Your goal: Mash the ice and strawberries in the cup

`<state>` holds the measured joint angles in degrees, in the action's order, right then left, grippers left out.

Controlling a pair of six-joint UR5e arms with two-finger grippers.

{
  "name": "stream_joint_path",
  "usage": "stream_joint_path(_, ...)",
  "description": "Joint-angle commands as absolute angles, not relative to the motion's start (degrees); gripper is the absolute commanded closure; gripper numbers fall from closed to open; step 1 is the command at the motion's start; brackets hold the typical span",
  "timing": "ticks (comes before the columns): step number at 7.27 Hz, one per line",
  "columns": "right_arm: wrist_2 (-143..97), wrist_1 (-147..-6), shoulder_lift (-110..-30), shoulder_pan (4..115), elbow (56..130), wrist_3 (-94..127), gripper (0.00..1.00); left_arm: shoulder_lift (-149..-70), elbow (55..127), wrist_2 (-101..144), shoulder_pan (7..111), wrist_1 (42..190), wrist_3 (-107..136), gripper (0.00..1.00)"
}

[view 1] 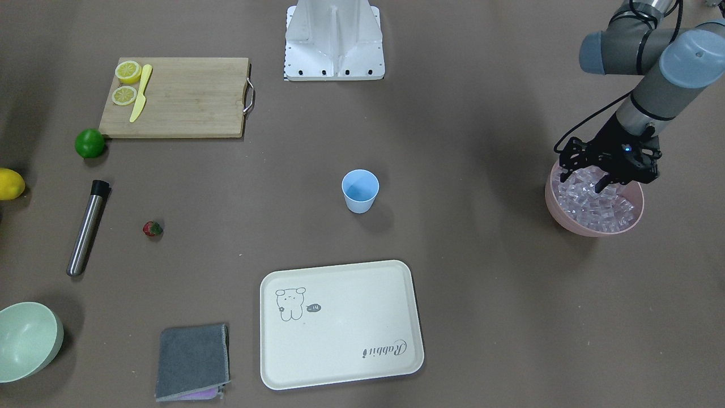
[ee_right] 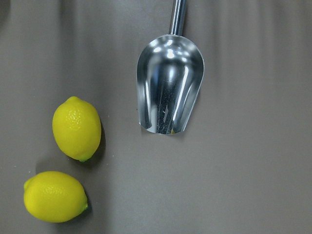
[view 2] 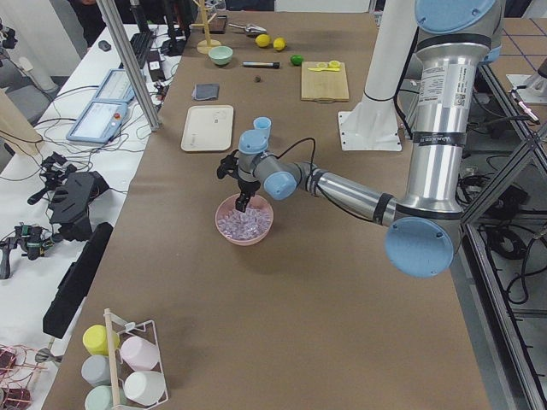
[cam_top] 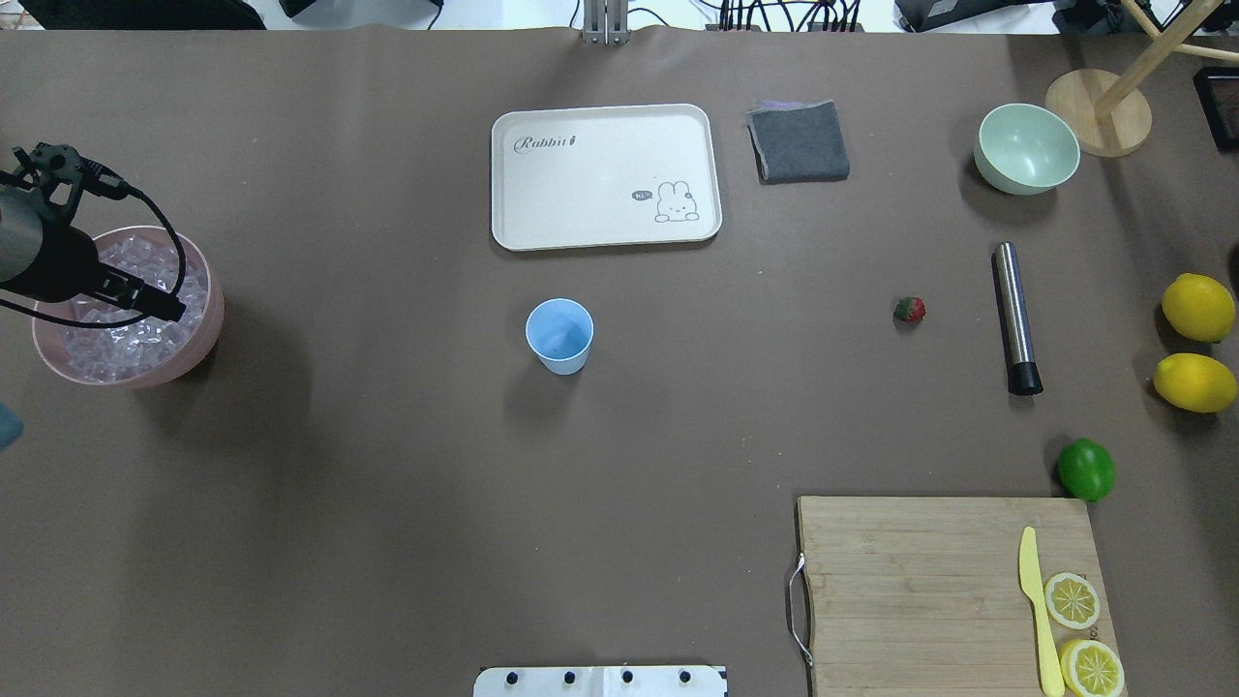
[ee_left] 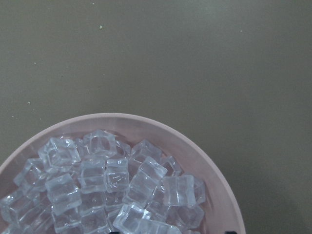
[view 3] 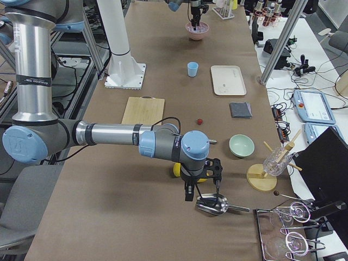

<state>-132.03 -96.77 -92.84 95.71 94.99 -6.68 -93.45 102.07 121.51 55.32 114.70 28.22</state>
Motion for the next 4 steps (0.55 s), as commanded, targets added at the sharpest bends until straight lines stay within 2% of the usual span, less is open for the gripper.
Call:
stream_joint_path(1,-132.19,-96.77,-92.90,95.71,94.83,-6.68,0.00,-94.91,99.76,121.46,55.28,114.70,26.37,0.23)
stream_joint_path(4,-132.19,-96.77,-92.90,95.71,94.75,-6.68,0.00,-95.89,99.14,121.46,54.85,114.70,26.46,0.26)
